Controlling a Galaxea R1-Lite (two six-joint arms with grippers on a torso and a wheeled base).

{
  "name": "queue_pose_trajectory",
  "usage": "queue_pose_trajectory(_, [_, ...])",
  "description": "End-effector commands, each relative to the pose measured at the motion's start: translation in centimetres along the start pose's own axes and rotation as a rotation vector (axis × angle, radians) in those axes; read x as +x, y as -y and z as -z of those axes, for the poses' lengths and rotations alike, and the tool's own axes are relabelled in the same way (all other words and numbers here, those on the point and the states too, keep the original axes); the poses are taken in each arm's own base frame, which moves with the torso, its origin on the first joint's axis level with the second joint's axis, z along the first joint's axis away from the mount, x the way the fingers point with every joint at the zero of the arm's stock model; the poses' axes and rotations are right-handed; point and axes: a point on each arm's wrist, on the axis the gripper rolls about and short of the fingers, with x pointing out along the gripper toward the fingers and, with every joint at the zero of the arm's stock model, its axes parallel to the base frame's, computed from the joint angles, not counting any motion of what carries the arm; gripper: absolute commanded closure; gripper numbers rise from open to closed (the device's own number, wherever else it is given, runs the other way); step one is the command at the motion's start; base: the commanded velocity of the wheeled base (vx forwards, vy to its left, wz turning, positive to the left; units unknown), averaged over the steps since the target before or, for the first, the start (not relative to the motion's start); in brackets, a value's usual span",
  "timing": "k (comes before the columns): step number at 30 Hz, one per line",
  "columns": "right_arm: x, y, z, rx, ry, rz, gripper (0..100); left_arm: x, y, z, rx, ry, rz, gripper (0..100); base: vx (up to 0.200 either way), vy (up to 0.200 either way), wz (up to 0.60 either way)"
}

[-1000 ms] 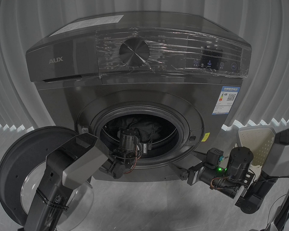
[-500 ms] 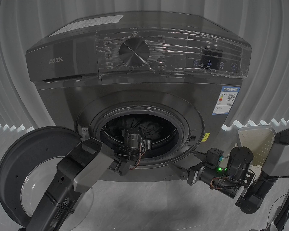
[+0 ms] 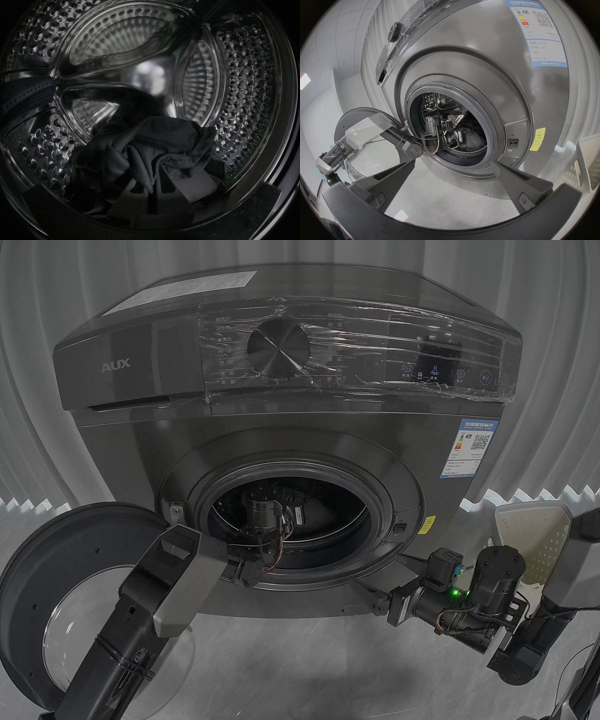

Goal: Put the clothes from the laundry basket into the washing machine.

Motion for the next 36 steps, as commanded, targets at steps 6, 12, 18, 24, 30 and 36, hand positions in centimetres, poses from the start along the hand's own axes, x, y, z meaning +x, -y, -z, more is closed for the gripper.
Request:
queue_pose_trajectory(6, [0.1, -0.2, 0.1, -0.001, -0.004, -0.005, 0, 0.3, -0.8, 0.6, 0.003, -0.006, -0.016, 0, 0.000, 0.000, 0.00])
queue_pose_trajectory(12, [0.1, -0.1, 0.2, -0.001, -0.005, -0.005, 0, 0.0, 0.2, 0.1, -0.021, 0.008, 0.003, 0, 0.000, 0.000, 0.00])
queue_pose_trajectory(18, [0.1, -0.1, 0.1, -0.001, -0.003, -0.004, 0, -2.2, 3.3, -2.5, -0.025, 0.010, 0.062, 0, 0.000, 0.000, 0.00])
queue_pose_trajectory(24, [0.1, 0.1, 0.1, 0.000, -0.003, 0.001, 0, -5.9, 4.9, -3.0, 0.005, -0.084, 0.089, 0, 0.000, 0.000, 0.00])
queue_pose_trajectory(30, [0.0, 0.0, -0.1, 0.000, 0.004, 0.001, 0, -9.4, 5.0, -4.1, 0.020, -0.103, 0.085, 0, 0.000, 0.000, 0.00])
queue_pose_trajectory(36, [0.0, 0.1, -0.1, 0.000, 0.005, 0.003, 0, -13.6, 5.1, -5.4, 0.024, -0.112, 0.117, 0, 0.000, 0.000, 0.00])
